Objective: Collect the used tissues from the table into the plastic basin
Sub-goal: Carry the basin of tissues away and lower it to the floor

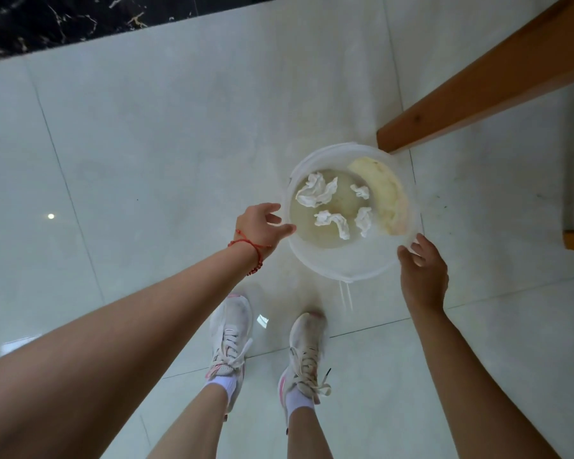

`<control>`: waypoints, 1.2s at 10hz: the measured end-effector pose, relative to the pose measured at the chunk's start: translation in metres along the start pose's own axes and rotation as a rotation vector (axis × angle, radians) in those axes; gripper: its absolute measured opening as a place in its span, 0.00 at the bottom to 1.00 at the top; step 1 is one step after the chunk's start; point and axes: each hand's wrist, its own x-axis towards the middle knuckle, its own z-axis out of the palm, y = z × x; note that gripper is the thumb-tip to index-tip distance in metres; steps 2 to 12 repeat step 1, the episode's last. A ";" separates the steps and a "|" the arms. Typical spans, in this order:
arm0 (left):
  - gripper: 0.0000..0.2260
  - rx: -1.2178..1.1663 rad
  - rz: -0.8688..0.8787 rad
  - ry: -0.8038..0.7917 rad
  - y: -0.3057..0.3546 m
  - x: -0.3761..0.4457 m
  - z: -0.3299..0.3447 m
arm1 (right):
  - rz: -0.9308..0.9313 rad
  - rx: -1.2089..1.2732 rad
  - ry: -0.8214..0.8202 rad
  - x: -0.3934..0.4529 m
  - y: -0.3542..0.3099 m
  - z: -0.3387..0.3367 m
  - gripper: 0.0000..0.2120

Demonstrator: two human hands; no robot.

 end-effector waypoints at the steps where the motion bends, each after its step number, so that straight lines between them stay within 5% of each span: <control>1: 0.24 0.065 0.044 -0.013 0.017 -0.033 -0.011 | 0.002 0.042 -0.013 -0.025 -0.014 -0.012 0.20; 12: 0.24 0.065 0.044 -0.013 0.017 -0.033 -0.011 | 0.002 0.042 -0.013 -0.025 -0.014 -0.012 0.20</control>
